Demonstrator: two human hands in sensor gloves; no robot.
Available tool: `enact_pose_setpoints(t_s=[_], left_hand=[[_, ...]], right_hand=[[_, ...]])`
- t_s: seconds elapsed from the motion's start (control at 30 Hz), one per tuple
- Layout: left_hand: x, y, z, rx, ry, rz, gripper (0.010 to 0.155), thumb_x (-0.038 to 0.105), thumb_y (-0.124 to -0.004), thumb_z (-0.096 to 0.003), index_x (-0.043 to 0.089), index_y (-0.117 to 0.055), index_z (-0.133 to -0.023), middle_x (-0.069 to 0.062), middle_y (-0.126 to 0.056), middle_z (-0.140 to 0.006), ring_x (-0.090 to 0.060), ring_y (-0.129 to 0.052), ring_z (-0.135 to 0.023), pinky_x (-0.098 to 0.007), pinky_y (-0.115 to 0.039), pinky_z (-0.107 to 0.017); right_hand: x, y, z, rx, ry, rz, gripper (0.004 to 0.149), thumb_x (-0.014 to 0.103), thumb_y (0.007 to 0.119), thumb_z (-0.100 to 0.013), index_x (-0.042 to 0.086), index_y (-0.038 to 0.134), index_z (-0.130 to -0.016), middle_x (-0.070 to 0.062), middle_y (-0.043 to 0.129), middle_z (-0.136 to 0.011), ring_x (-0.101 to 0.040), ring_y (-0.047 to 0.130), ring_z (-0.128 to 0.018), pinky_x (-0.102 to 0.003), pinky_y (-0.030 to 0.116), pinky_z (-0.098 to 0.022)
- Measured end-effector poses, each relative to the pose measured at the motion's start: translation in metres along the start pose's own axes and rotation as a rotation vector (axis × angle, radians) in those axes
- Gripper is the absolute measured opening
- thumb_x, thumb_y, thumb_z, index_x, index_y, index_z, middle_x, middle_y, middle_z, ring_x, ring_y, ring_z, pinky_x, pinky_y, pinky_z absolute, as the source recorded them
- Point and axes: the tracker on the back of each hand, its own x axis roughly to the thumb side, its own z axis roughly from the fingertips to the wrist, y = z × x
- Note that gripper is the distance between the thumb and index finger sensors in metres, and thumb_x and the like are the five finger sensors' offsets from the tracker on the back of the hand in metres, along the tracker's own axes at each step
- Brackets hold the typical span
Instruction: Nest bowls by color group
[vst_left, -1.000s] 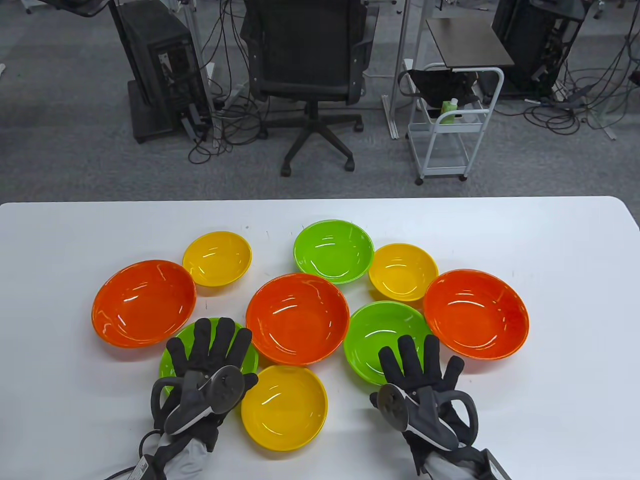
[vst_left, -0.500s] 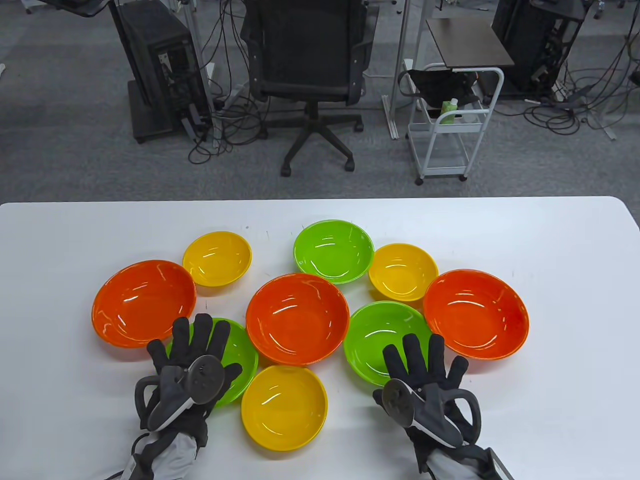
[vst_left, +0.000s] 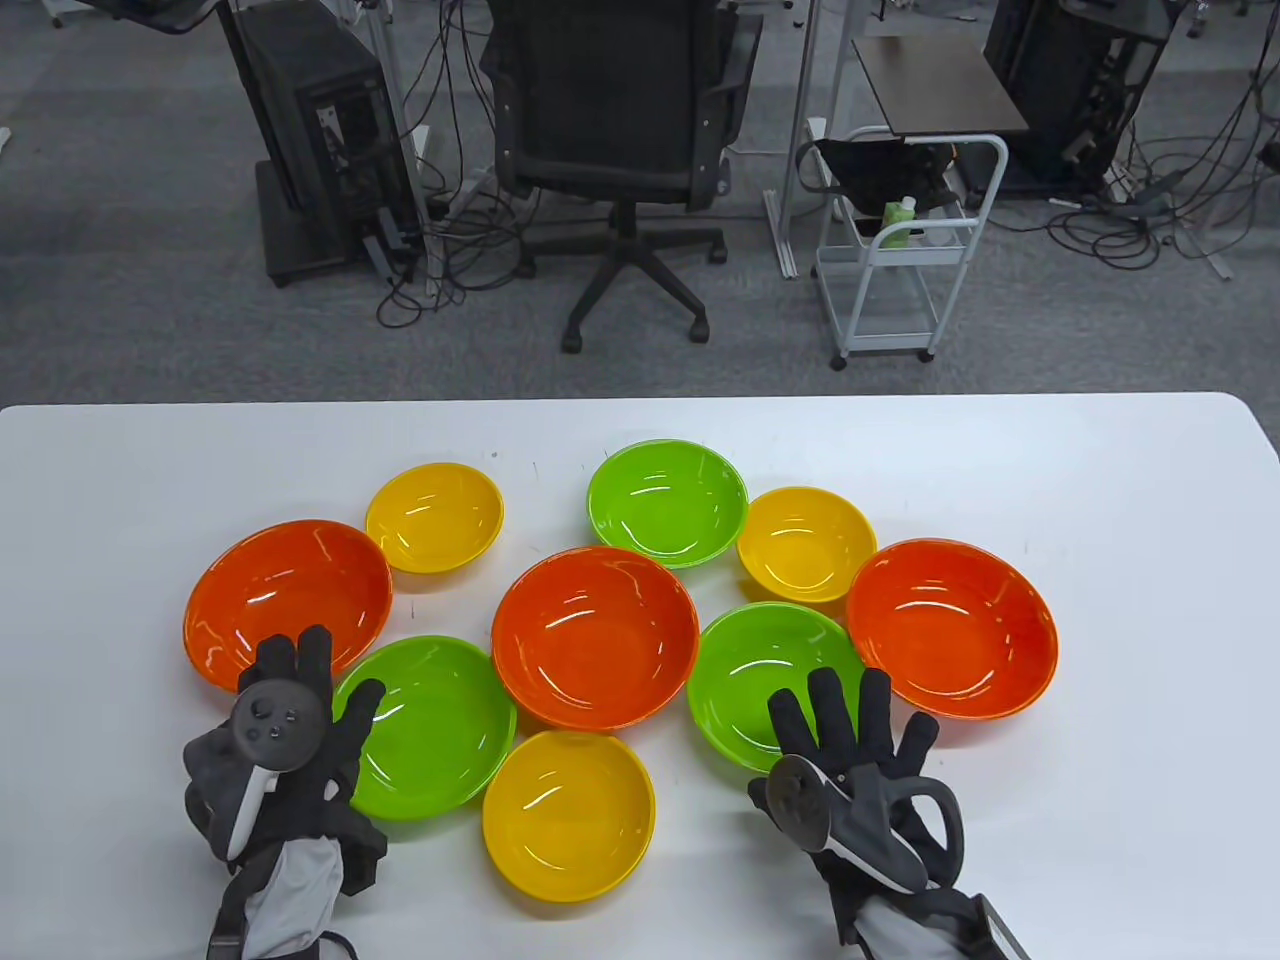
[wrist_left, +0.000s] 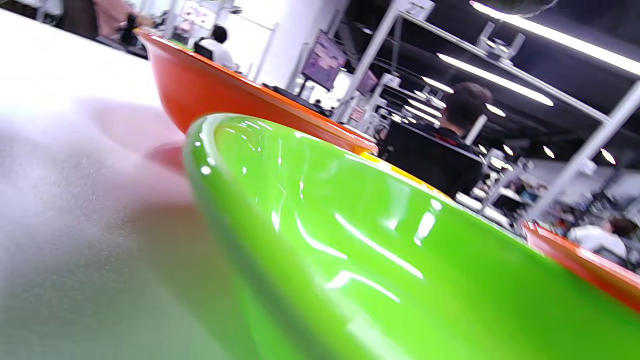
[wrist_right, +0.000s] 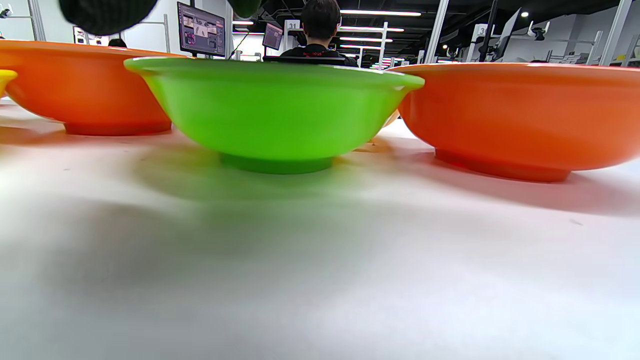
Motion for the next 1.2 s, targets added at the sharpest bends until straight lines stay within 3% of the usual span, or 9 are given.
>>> enact_pose_setpoints(t_s=[0.17,0.47,0.63,0.83,1.0,1.2], left_hand=[[-0.015,-0.001,-0.01,-0.091,0.157,0.008,0.081,0.063,-0.062,-0.0471,0.03,-0.03,-0.114,-0.025,-0.02,-0.118,-0.049,-0.037,-0.109,-0.072,-0.042,-0.072],[-0.024,0.02,-0.052,-0.163,0.332,-0.128,0.082,0.064,-0.061,-0.0469,0.032,-0.025,-0.113,-0.028,-0.018,-0.116,-0.049,-0.043,-0.108,-0.067,-0.049,-0.073],[-0.03,0.019,-0.072,-0.222,0.402,-0.205,0.082,0.064,-0.061,-0.0465,0.032,-0.025,-0.113,-0.029,-0.022,-0.116,-0.048,-0.052,-0.107,-0.062,-0.057,-0.073],[-0.045,0.007,-0.086,-0.284,0.486,-0.14,0.081,0.064,-0.06,-0.0469,0.032,-0.025,-0.113,-0.026,-0.032,-0.117,-0.042,-0.067,-0.102,-0.055,-0.067,-0.07],[-0.056,0.003,-0.091,-0.259,0.53,0.002,0.075,0.057,-0.06,-0.0505,0.033,-0.026,-0.112,-0.018,-0.039,-0.117,-0.034,-0.074,-0.096,-0.048,-0.07,-0.067],[-0.059,0.003,-0.095,-0.258,0.537,0.105,0.067,0.044,-0.063,-0.0534,0.028,-0.034,-0.111,-0.021,-0.043,-0.114,-0.023,-0.092,-0.075,-0.038,-0.082,-0.055]], right_hand=[[0.0,0.001,-0.001,0.002,-0.006,0.006,0.08,0.057,0.063,-0.048,0.025,0.034,-0.115,-0.016,0.018,-0.123,-0.057,0.006,-0.103,-0.084,0.02,-0.062],[-0.003,-0.002,0.001,-0.004,0.001,-0.009,0.079,0.057,0.063,-0.048,0.026,0.034,-0.114,-0.016,0.017,-0.122,-0.056,0.006,-0.103,-0.084,0.02,-0.062],[-0.002,-0.003,0.001,-0.015,-0.004,0.005,0.079,0.057,0.063,-0.048,0.026,0.034,-0.115,-0.016,0.017,-0.122,-0.056,0.006,-0.103,-0.084,0.02,-0.062],[-0.002,-0.004,0.001,-0.018,-0.001,-0.001,0.079,0.057,0.063,-0.048,0.026,0.034,-0.114,-0.016,0.017,-0.123,-0.057,0.006,-0.103,-0.084,0.02,-0.062],[-0.004,-0.004,0.0,-0.022,0.006,-0.01,0.081,0.057,0.063,-0.048,0.025,0.031,-0.115,-0.016,0.015,-0.122,-0.056,0.005,-0.103,-0.084,0.02,-0.062],[-0.007,-0.003,-0.001,-0.011,0.018,-0.026,0.081,0.057,0.063,-0.048,0.025,0.031,-0.115,-0.016,0.014,-0.122,-0.056,0.004,-0.103,-0.084,0.02,-0.062]])
